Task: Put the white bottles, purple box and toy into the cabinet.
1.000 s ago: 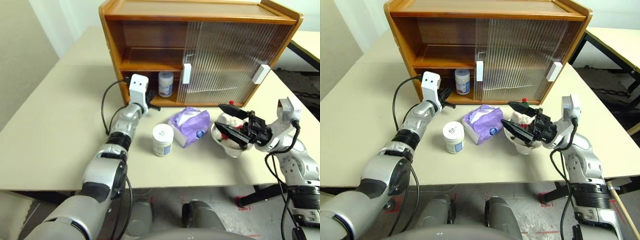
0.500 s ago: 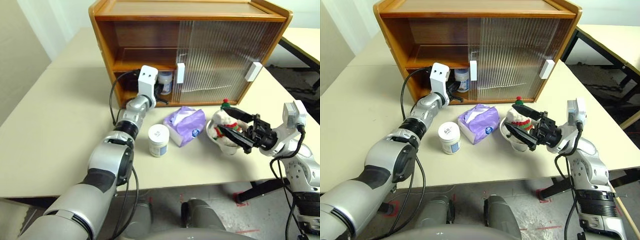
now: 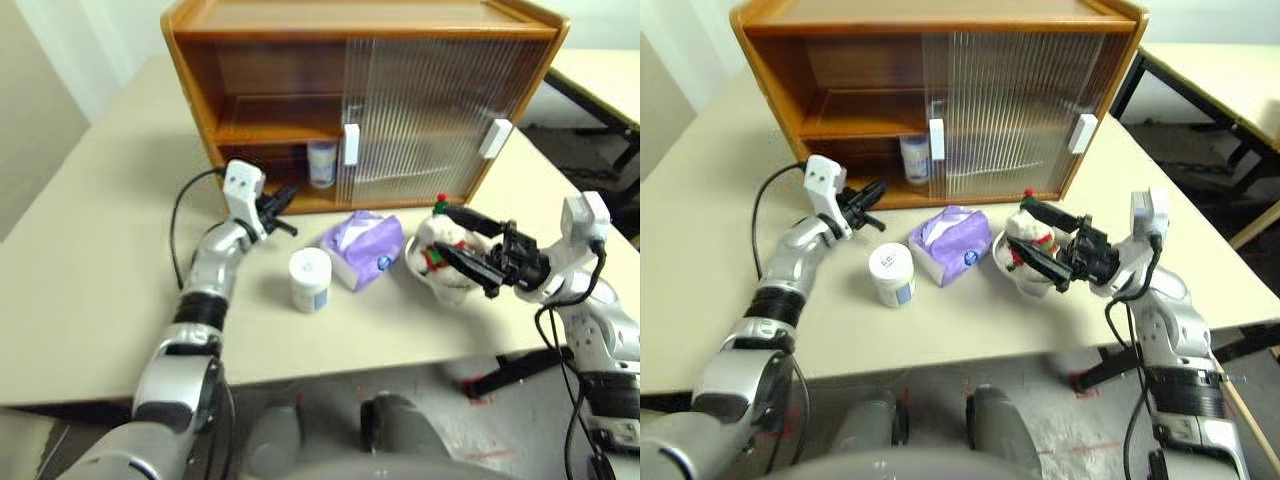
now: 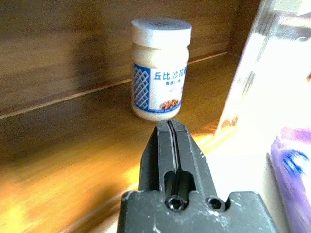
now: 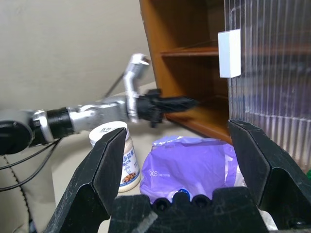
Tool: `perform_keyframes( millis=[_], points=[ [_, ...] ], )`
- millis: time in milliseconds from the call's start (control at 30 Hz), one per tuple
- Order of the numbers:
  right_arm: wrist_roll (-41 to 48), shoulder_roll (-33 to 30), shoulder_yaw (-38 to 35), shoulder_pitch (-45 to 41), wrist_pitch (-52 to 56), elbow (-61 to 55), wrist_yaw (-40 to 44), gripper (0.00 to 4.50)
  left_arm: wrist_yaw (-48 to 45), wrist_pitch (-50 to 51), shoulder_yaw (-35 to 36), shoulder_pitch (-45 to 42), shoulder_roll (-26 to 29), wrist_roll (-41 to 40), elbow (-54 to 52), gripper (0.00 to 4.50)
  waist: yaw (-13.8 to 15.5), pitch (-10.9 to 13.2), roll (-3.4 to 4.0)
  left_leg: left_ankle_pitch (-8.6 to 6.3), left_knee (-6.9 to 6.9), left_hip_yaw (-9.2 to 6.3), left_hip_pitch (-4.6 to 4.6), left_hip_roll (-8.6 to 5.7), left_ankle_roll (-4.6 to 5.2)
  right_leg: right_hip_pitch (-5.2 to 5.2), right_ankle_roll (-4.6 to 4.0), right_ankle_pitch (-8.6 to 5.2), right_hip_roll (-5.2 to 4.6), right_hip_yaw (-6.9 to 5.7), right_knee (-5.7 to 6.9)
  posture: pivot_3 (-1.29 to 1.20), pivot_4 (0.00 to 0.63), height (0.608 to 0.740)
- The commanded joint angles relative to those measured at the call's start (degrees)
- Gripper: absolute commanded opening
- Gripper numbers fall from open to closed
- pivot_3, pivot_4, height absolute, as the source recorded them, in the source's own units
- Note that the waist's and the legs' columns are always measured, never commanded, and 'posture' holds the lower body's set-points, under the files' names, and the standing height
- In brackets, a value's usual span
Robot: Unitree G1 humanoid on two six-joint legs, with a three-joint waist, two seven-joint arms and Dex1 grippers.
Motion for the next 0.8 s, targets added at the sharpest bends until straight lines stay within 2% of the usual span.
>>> perform_keyframes(
  millis=[33, 200, 333, 467, 600, 700, 800],
  points=[
    [-0.08, -0.34, -0.36, -0.42, -0.82, 1.32, 1.02, 4.5, -7.98, 4.14, 0.7, 5.19, 5.19, -4.71, -10.25, 0.92, 0.02, -0.04, 0.05, 0.0, 0.0, 0.01, 0.03, 0.03, 0.0, 0.01, 0.02, -0.02, 0.0, 0.01, 0.0, 0.12, 0.0, 0.74],
    [0.47, -0.51, -0.92, -0.52, -1.08, 2.36, 2.22, 4.5, -24.43, 4.15, 3.95, 14.8, 15.51, -12.58, -16.24, 2.9, 0.02, -0.17, 0.23, 0.0, 0.0, 0.05, 0.14, 0.23, 0.0, 0.06, -0.03, -0.1, -0.01, -0.02, 0.01, 0.13, 0.0, 0.74],
    [0.87, -0.85, -1.3, -0.43, -1.18, 2.77, 3.9, 4.5, -36.97, 4.75, 1.75, 22.25, 20.72, -16.23, -21.86, 4.46, 0.01, -0.22, 0.32, 0.0, 0.0, 0.07, 0.16, 0.37, 0.0, 0.04, -0.14, -0.16, 0.0, -0.13, 0.01, 0.13, 0.0, 0.74],
    [0.38, -0.93, -1.39, -1.12, -1.25, 3.3, 4.33, 4.5, -43.16, 0.17, -2.1, 25.7, 23.12, -13.1, -22.67, 4.46, 0.17, -0.27, 0.49, -0.02, 0.0, 0.08, 0.18, 0.43, -0.03, 0.05, -0.57, -0.42, 0.0, -0.16, 0.0, 0.13, 0.0, 0.74],
    [0.09, -0.93, -1.36, -1.32, -1.25, 3.27, 4.23, 4.5, -42.83, -2.04, -5.71, 24.22, 20.38, -11.05, -21.22, 4.46, 0.2, -0.28, 0.51, -0.02, 0.0, 0.11, 0.19, 0.47, -0.03, 0.06, -0.59, -0.41, 0.0, -0.15, 0.0, 0.13, 0.0, 0.74],
    [0.03, -0.95, -1.36, -1.05, -1.27, 2.9, 4.08, 4.5, -39.94, -6.3, -8.84, 20.8, 18.11, -5.46, -15.64, 4.46, 0.27, -0.3, 0.53, -0.01, 0.0, 0.15, 0.27, 0.44, -0.02, 0.13, -0.53, -0.38, 0.0, -0.11, 0.0, 0.13, 0.0, 0.74],
    [0.08, -1.18, -1.49, -0.57, -1.1, 2.23, 3.85, 4.5, -37.27, -8.03, -10.42, 17.53, 14.94, -3.13, -10.93, 4.46, 0.22, -0.32, 0.51, 0.0, 0.0, 0.14, 0.33, 0.44, 0.0, 0.17, -0.23, -0.2, 0.03, -0.1, 0.04, 0.11, 0.0, 0.74]
  ],
)
